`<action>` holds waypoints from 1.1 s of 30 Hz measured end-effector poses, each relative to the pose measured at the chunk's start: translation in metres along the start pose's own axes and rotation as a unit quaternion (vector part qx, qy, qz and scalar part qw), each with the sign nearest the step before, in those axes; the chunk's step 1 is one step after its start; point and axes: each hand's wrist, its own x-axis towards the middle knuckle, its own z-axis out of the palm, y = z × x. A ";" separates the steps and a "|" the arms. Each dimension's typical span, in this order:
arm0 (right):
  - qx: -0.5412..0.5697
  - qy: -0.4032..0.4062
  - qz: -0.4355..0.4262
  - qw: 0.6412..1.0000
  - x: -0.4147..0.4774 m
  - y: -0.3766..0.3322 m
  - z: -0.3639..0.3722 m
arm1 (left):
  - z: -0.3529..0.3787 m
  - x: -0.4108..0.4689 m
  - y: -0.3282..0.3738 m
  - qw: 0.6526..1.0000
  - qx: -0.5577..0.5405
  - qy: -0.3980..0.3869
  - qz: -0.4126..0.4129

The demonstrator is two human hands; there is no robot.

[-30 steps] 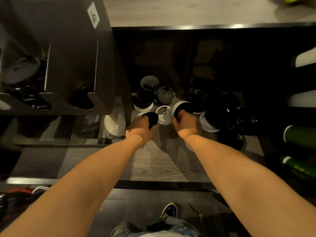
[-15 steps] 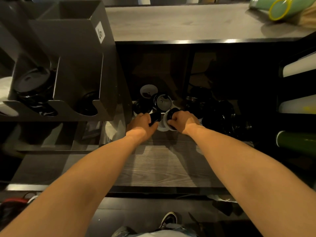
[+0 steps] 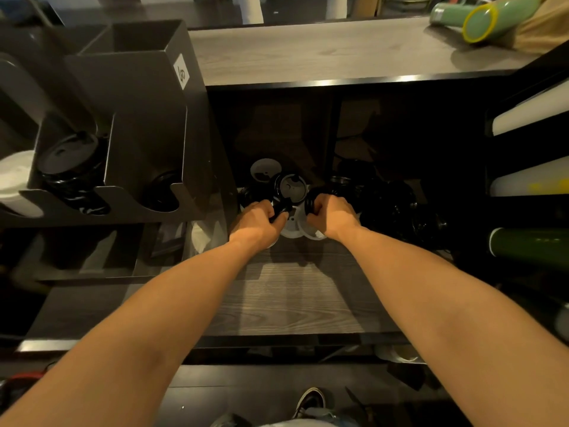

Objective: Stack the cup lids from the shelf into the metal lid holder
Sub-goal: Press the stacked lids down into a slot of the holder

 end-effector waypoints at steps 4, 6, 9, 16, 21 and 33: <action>-0.034 -0.016 -0.004 0.999 -0.004 0.002 0.002 | 0.002 -0.003 0.002 1.000 -0.006 -0.008 0.007; -0.027 -0.015 0.000 1.000 -0.005 0.001 0.006 | 0.003 -0.005 0.001 1.000 -0.010 -0.011 0.009; -0.002 0.003 0.003 1.000 -0.010 0.003 0.009 | 0.005 -0.009 0.002 1.000 -0.011 -0.011 0.013; -0.027 0.104 -0.032 0.994 -0.026 0.007 0.004 | -0.001 -0.018 0.007 0.999 -0.029 0.001 0.017; 0.004 0.154 -0.055 0.987 -0.042 -0.007 0.001 | -0.010 -0.032 0.016 0.995 -0.070 0.058 0.048; 0.157 0.152 -0.001 0.976 -0.117 -0.060 0.016 | -0.059 -0.085 0.004 0.963 -0.256 0.060 0.053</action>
